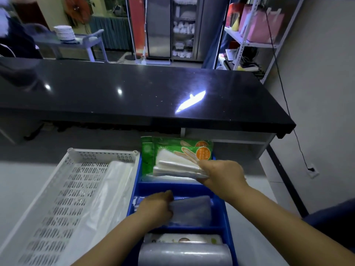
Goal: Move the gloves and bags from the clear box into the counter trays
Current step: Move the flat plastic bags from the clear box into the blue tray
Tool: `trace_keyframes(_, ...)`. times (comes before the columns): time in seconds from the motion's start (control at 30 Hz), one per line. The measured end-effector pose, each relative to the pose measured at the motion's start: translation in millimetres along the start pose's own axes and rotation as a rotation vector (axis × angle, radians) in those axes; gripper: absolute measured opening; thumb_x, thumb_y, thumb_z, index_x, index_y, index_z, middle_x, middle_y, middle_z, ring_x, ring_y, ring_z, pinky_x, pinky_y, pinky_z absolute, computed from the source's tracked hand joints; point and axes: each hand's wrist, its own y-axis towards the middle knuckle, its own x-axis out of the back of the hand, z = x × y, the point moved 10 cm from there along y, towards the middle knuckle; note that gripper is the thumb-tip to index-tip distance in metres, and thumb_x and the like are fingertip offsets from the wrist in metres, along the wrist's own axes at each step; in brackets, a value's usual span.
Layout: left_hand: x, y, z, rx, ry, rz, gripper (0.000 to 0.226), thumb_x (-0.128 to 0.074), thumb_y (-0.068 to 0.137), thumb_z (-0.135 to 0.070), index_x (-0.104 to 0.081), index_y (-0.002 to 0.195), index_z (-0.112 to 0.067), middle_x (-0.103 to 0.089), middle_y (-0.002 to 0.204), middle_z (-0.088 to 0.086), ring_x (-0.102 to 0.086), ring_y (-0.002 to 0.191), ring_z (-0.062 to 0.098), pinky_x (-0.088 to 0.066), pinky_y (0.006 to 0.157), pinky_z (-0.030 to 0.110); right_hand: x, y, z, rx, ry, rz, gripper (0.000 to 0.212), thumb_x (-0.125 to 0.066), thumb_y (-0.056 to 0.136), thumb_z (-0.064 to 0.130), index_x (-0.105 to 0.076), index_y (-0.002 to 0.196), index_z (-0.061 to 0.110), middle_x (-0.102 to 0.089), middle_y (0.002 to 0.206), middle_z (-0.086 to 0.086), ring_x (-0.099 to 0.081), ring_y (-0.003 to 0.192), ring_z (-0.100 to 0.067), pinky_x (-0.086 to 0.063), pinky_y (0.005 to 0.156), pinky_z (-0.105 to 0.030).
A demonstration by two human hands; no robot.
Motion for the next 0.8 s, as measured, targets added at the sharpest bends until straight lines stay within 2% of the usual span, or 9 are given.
trace_keyframes(0.03,1.2,-4.2,-1.5,-0.011,-0.008,-0.001,0.032,-0.052,0.080,-0.025,-0.051,0.112,-0.025,-0.063,0.116,0.004,-0.058,0.104,0.026,-0.041,0.073,0.029,-3.1,4.3,11.5,0.022,-0.010,0.003,0.025,-0.075,0.073,0.042,-0.067,0.090,0.025,-0.070,0.064,0.001,-0.063,0.051,-0.019,-0.037,0.043,-0.023)
trace_keyframes(0.1,4.2,-12.5,-3.6,0.002,0.005,-0.018,0.029,-0.047,0.083,-0.021,-0.055,0.110,-0.025,-0.064,0.115,0.005,-0.058,0.105,0.027,-0.043,0.075,0.030,-24.4,11.4,32.3,0.057,0.007,0.088,0.021,-0.068,0.078,0.038,-0.063,0.091,0.023,-0.071,0.075,-0.001,-0.066,0.064,-0.024,-0.036,0.051,-0.027)
trace_keyframes(0.2,2.4,-26.2,-10.0,0.016,0.091,-0.023,0.024,-0.043,0.085,-0.018,-0.058,0.104,-0.021,-0.067,0.110,0.007,-0.060,0.104,0.029,-0.046,0.078,0.036,-70.1,12.5,52.7,0.089,0.001,0.301,0.019,-0.059,0.084,0.034,-0.057,0.099,0.022,-0.070,0.089,-0.006,-0.064,0.081,-0.030,-0.030,0.058,-0.030)
trace_keyframes(0.3,0.8,-39.1,-16.6,-0.046,0.118,-0.059,0.020,-0.041,0.085,-0.020,-0.056,0.097,-0.018,-0.066,0.108,0.006,-0.059,0.103,0.028,-0.045,0.076,0.037,-103.0,7.0,64.0,0.113,-0.004,0.457,0.022,-0.059,0.081,0.030,-0.057,0.101,0.022,-0.069,0.096,-0.009,-0.063,0.088,-0.033,-0.031,0.062,-0.031)
trace_keyframes(0.4,1.0,-43.4,-11.3,-0.076,0.043,-0.103,0.025,-0.042,0.085,-0.023,-0.056,0.105,-0.020,-0.064,0.113,0.002,-0.057,0.107,0.024,-0.045,0.083,0.034,-122.6,3.1,63.8,0.085,0.074,0.568,0.023,-0.062,0.076,0.035,-0.058,0.095,0.024,-0.067,0.097,-0.006,-0.061,0.090,-0.030,-0.035,0.063,-0.031)
trace_keyframes(0.53,0.5,-44.2,-4.9,-0.091,0.005,-0.115,0.025,-0.043,0.086,-0.025,-0.056,0.107,-0.021,-0.062,0.113,0.001,-0.054,0.107,0.022,-0.044,0.078,0.031,-135.8,4.4,55.0,-0.004,0.226,0.685,0.023,-0.070,0.071,0.039,-0.058,0.087,0.026,-0.065,0.091,0.000,-0.054,0.079,-0.021,-0.038,0.061,-0.031)
trace_keyframes(0.63,0.9,-43.9,-5.1,-0.121,-0.018,-0.129,0.027,-0.044,0.086,-0.026,-0.055,0.110,-0.023,-0.062,0.114,-0.001,-0.053,0.108,0.019,-0.044,0.080,0.031,-142.2,3.3,52.4,-0.016,0.276,0.772,0.024,-0.072,0.069,0.039,-0.053,0.079,0.030,-0.057,0.082,0.008,-0.051,0.074,-0.017,-0.038,0.058,-0.029)
trace_keyframes(0.73,-0.9,-42.3,-6.5,-0.135,0.021,-0.110,0.024,-0.042,0.088,-0.027,-0.055,0.107,-0.023,-0.063,0.112,0.002,-0.055,0.104,0.022,-0.042,0.077,0.032,-150.1,0.0,52.9,-0.025,0.225,0.838,0.026,-0.070,0.071,0.037,-0.049,0.083,0.029,-0.056,0.085,0.006,-0.051,0.077,-0.018,-0.038,0.057,-0.028)
trace_keyframes(0.8,-2.2,-40.8,-6.4,-0.129,0.058,-0.093,0.023,-0.040,0.089,-0.027,-0.055,0.106,-0.023,-0.063,0.110,0.003,-0.056,0.102,0.024,-0.041,0.073,0.033,-153.0,0.7,53.9,-0.027,0.173,0.817,0.029,-0.068,0.071,0.035,-0.050,0.092,0.025,-0.061,0.093,0.001,-0.054,0.081,-0.022,-0.044,0.065,-0.031)
